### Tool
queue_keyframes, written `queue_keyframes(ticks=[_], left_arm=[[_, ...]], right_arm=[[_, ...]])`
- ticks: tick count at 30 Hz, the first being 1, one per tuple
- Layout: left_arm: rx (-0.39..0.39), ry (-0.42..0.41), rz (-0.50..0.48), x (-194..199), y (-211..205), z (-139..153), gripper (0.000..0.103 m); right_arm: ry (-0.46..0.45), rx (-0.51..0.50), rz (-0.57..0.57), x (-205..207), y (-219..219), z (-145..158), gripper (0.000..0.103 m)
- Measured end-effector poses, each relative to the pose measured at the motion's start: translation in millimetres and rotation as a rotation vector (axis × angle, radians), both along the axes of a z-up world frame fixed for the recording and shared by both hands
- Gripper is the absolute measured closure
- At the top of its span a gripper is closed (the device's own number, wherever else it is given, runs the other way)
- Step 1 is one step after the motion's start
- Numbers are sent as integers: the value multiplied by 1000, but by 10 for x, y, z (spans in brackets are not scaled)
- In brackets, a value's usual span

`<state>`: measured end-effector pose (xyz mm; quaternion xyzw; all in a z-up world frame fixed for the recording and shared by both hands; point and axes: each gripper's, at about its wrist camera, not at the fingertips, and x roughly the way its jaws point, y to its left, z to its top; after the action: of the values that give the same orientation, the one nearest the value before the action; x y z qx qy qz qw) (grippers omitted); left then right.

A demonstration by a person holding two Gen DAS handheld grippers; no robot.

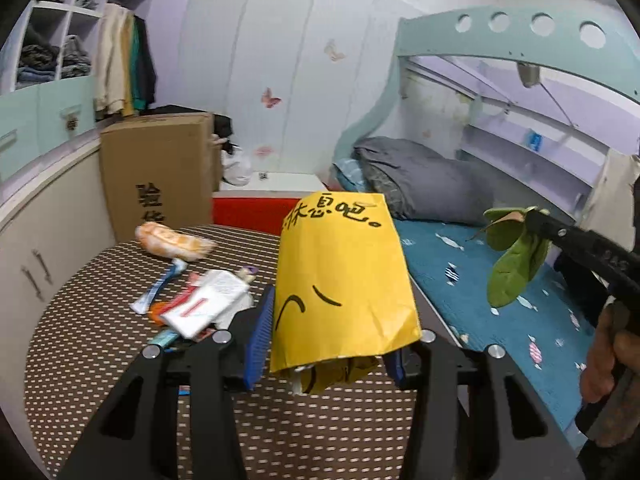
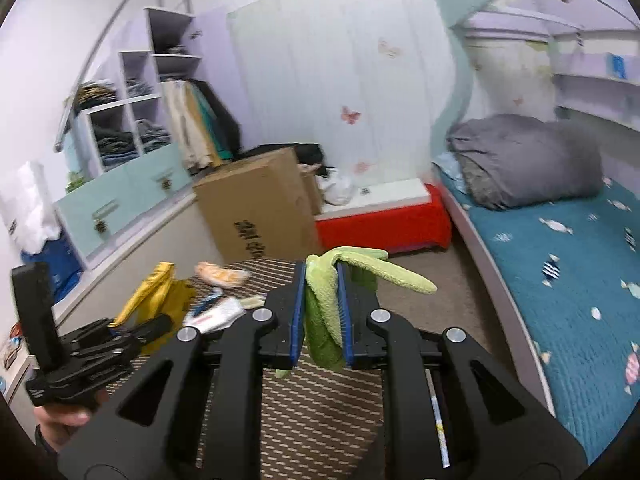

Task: Collect trash
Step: 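Carry the green leaves to the wastebasket and open the right gripper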

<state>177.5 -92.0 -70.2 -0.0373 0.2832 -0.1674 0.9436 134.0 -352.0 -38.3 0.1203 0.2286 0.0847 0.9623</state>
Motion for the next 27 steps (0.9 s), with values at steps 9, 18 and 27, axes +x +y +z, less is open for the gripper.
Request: queue_keyframes(ticks=[9, 18, 27], left_arm=[[29, 70, -105, 199, -606, -311, 57], [84, 136, -198, 422, -1270, -619, 57], [145, 225, -295, 582, -1947, -967, 57]], right_arm=[[295, 109, -157, 438, -894, -1231, 88], [561, 218, -247, 871, -1407, -2584, 85], [589, 330, -339, 698, -1819, -3054, 25]])
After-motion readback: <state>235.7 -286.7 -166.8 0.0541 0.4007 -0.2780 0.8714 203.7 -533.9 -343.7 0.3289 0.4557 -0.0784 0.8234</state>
